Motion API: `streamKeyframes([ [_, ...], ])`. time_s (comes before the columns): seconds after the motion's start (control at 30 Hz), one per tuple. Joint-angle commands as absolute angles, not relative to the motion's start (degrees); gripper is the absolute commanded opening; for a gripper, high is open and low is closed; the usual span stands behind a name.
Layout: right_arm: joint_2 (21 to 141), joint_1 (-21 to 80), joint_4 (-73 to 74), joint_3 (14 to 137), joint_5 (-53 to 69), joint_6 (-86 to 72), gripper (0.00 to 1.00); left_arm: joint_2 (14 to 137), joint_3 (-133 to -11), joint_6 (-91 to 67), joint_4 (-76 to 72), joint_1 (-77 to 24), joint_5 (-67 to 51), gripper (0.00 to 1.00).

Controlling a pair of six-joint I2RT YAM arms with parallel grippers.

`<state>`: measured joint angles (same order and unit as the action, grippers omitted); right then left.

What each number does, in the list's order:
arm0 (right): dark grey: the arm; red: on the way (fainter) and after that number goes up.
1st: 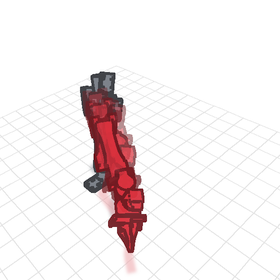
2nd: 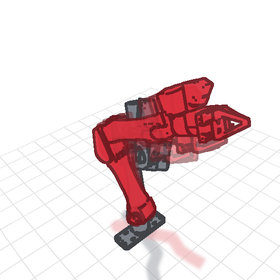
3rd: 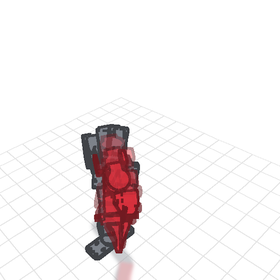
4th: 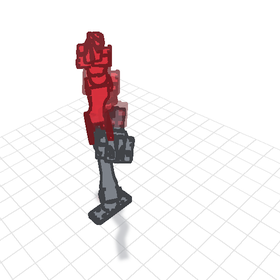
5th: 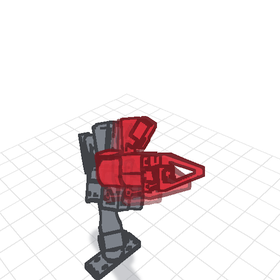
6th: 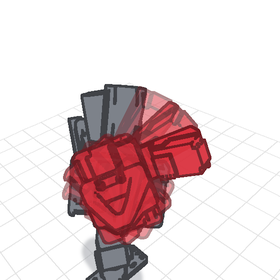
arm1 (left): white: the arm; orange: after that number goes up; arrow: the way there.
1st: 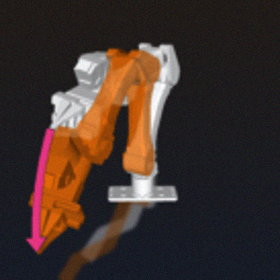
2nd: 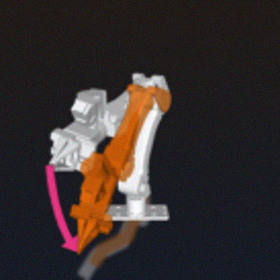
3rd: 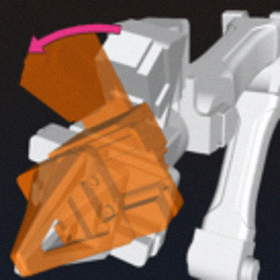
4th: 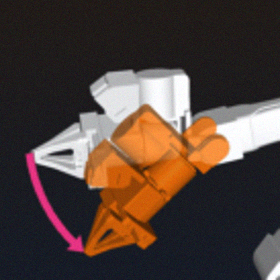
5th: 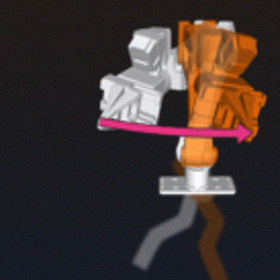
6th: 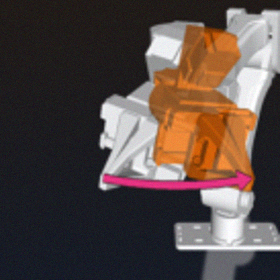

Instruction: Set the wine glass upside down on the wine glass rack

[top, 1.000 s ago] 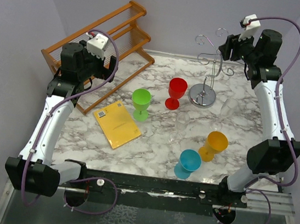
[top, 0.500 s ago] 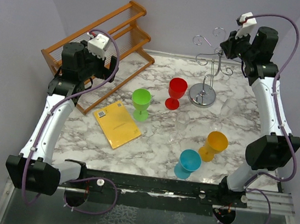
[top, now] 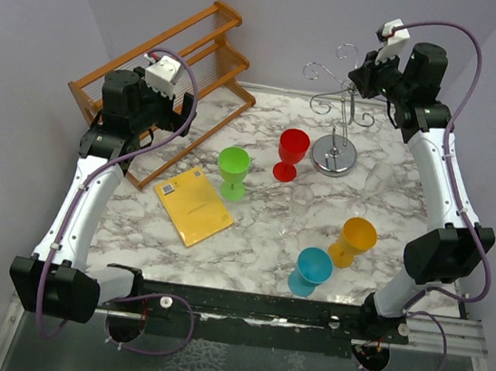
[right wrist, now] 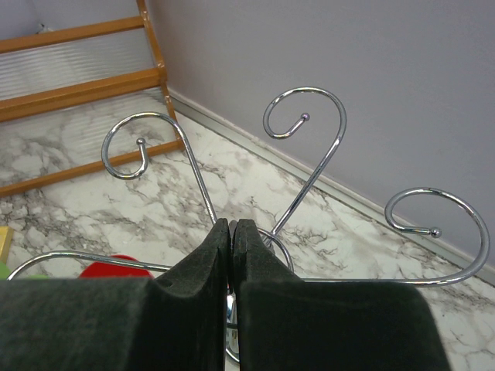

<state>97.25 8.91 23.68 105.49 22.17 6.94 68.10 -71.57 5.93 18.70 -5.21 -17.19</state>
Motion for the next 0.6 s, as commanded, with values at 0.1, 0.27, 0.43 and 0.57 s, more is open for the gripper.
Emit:
streamKeyframes([
  [0.1, 93.04, 10.69, 23.24, 106.27, 26.12, 1.59, 0.01, 67.5, -71.05, 6.19, 18.66, -4.92, -18.89, 0.95],
  [0.27, 92.14, 11.05, 23.27, 105.91, 25.19, 0.82, 0.01, 67.05, -70.59, 6.28, 18.51, -4.92, -18.91, 0.95],
  [0.43, 91.63, 11.16, 23.72, 105.54, 24.65, 0.6, 0.01, 66.71, -70.25, 6.43, 18.41, -4.92, -19.05, 0.95],
  [0.57, 90.96, 11.4, 24.61, 105.08, 24.79, 0.27, 0.01, 66.49, -69.99, 6.39, 18.36, -4.91, -19.37, 0.95],
])
